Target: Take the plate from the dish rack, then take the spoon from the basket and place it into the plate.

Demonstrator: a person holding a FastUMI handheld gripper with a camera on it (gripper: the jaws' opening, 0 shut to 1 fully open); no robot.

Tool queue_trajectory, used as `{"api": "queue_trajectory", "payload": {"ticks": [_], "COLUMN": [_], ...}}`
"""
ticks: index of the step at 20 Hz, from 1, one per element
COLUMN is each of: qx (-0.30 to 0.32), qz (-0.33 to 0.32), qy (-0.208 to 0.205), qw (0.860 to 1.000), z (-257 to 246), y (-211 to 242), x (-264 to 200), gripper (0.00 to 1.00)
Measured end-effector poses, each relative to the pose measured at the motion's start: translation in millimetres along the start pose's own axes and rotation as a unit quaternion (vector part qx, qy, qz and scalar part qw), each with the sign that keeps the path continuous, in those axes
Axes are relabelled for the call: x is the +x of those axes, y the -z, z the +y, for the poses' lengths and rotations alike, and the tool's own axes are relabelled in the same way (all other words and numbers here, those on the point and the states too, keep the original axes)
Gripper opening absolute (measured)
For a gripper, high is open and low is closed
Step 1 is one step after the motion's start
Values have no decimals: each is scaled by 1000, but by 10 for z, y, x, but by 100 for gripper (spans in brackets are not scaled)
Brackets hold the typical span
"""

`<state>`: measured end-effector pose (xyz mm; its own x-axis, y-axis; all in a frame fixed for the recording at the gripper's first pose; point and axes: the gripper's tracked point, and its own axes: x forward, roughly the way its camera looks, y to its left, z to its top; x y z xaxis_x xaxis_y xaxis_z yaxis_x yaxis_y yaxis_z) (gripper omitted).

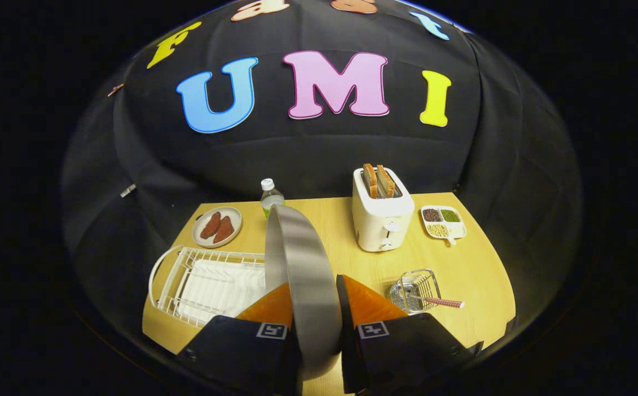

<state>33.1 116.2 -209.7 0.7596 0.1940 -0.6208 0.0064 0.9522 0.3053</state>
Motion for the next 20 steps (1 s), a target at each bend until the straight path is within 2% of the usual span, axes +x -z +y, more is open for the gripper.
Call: {"api": "queue_trajectory", "payload": {"ticks": [5,11,15,20], "qx": [41,102,141,184], "qz": [21,93,134,172], "qy": [-23,-64,-89,-93], "qw": [999,988,977,963], "z": [-389,-716,-838,-1005], "y": [340,1249,1815,2300], "x": [-461,-723,-653,-371], "gripper": [31,31,31,31]}}
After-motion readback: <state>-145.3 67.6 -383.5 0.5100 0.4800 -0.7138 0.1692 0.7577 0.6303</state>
